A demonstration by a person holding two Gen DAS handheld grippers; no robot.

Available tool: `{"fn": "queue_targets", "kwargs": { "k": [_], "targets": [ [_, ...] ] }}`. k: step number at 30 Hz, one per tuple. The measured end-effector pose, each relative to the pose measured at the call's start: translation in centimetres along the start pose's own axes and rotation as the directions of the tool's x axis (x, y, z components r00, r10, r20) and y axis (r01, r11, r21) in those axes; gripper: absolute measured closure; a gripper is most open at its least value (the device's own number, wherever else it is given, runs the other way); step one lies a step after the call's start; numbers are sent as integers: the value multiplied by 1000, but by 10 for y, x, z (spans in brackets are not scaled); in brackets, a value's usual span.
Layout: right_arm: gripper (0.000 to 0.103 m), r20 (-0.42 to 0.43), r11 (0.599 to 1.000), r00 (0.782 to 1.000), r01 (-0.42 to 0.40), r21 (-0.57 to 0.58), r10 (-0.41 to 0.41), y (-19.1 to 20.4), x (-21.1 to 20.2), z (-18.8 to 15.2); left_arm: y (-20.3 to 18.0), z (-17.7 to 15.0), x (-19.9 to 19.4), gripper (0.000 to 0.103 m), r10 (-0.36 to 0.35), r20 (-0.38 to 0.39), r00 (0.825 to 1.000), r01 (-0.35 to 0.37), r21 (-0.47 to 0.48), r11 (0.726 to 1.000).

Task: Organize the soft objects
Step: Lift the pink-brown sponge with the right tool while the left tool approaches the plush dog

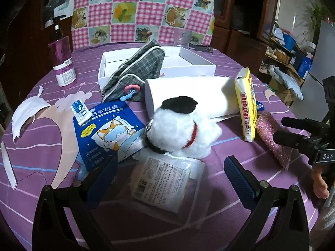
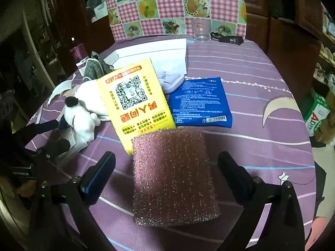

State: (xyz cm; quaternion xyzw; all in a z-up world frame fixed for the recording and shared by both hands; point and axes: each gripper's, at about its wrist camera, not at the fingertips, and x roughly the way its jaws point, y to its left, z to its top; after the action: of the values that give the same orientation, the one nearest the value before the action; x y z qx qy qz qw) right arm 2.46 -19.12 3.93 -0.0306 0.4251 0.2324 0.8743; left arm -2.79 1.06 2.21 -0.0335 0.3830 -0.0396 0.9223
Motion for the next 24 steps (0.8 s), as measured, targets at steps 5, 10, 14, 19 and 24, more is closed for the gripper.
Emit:
{"fn": "queue_targets", "kwargs": {
  "k": [5,10,14,19,24],
  "targets": [
    [8,-35,999,999,6,-49,-8,8,6,-1,-5,-1,-1,0,-6,-5,1000,6,22,1000],
    [8,-88,998,995,36,-52,-40,7,16,-5,-6,-1,3,1,-8,-27,1000,9,27,1000],
    [15,-103,996,992,64,-65,-71,8,19,-5,-8,-1,6,1,0,-43,999,1,33,999],
    [24,-94,995,992,75,-70,-82,8,17,-6,-8,-2,4,1,-4,-35,999,5,34,999],
    [27,-90,997,994,63,-53,-68,6,15,-5,-8,-2,3,1,-8,-32,999,9,32,999]
  ]
}}
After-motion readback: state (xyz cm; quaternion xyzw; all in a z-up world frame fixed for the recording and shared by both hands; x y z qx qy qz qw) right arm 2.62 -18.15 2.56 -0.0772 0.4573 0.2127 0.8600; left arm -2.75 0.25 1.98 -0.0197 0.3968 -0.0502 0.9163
